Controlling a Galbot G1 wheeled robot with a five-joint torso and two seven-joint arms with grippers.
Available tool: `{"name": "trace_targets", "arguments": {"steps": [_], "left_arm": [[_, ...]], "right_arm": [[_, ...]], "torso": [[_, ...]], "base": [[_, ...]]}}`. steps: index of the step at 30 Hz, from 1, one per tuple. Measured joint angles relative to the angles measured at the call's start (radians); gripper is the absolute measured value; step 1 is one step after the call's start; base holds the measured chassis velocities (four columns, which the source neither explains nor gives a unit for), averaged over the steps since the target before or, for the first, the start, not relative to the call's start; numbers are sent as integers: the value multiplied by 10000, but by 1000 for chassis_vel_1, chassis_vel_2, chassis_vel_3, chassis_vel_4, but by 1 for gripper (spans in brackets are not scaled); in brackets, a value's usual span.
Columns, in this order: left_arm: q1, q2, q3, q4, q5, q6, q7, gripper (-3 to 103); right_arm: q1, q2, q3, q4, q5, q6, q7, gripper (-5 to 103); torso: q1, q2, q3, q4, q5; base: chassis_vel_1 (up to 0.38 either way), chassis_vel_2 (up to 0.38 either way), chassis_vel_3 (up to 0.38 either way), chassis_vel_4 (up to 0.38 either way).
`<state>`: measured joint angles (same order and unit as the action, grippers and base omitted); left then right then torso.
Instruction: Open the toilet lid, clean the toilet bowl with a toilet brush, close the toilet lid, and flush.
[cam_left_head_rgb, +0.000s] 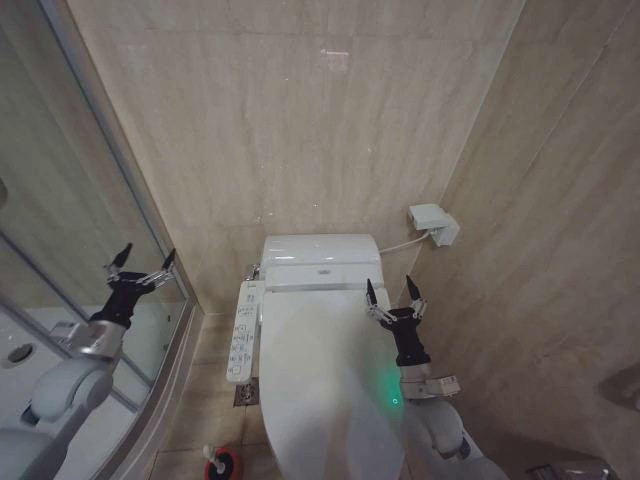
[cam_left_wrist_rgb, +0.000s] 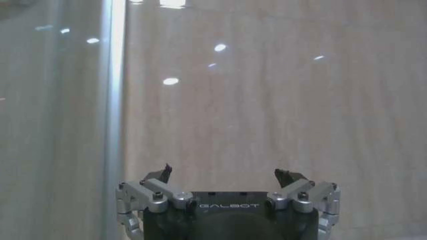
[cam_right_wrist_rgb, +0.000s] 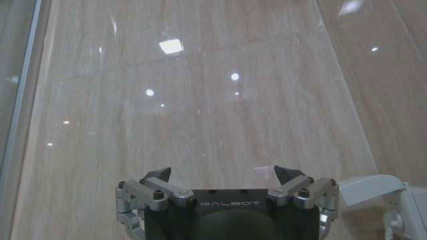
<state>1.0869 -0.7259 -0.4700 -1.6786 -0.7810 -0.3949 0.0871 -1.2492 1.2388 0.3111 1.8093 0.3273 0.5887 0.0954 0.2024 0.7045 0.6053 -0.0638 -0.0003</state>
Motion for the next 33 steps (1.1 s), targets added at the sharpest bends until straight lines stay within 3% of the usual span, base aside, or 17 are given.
{"name": "trace_targets", "arguments": {"steps": [1,3,7,10,11,14,15,19,29,30,33], "left_arm": [[-405,115,251,523,-204,-222,555,100],[-715,226,400,1189,-559,-475,1308,100],[-1343,240,808,1918,-566,-603,1929,100],[-2494,168,1731,3131,-424,-818,2995,102],[-2494,168,1731,3131,-424,-818,2995,102],[-3461,-37,2639,4199,-425,-1084,3764,102],[-3761,-164,2979,4541,-432,-1158,3907,96],[-4633,-723,3909,5626,-305,-1344,3949,96],[-6027,-1838,5034,7614,522,-1585,3985,93],[-6271,-2044,5117,8017,815,-1661,4104,74],[-6646,-2350,5297,8525,1094,-1724,4232,74]], "right_arm": [[98,-6,-48,-58,10,1,-24,100],[467,-31,-415,-299,73,-4,-103,100],[646,-42,-634,-442,157,-7,-228,100],[649,-24,-624,-488,209,-1,-348,100],[649,-24,-624,-488,209,-1,-348,100],[627,21,-538,-523,212,23,-404,100],[614,35,-522,-526,210,30,-417,100],[547,111,-443,-517,203,35,-438,100],[332,235,-229,-489,167,74,-458,100],[295,241,-185,-465,163,78,-461,100],[239,242,-97,-420,160,80,-464,100]], "torso": [[-1,1,-1,-13,0],[0,1,1,1,5],[3,1,1,10,3],[7,0,3,-4,2],[7,0,3,-4,2],[6,0,3,-6,3],[5,0,3,-4,4],[6,0,3,-2,3],[6,-1,3,-2,3],[6,-1,3,-2,4],[6,-1,3,-2,3]], "base": [[33,-42,-33,70],[1,-27,-20,-9],[1,-14,-10,-4],[0,0,0,0],[0,0,0,0],[0,0,0,0],[0,0,0,0],[0,0,0,0],[0,0,0,0],[0,0,0,0],[0,0,0,0]]}}
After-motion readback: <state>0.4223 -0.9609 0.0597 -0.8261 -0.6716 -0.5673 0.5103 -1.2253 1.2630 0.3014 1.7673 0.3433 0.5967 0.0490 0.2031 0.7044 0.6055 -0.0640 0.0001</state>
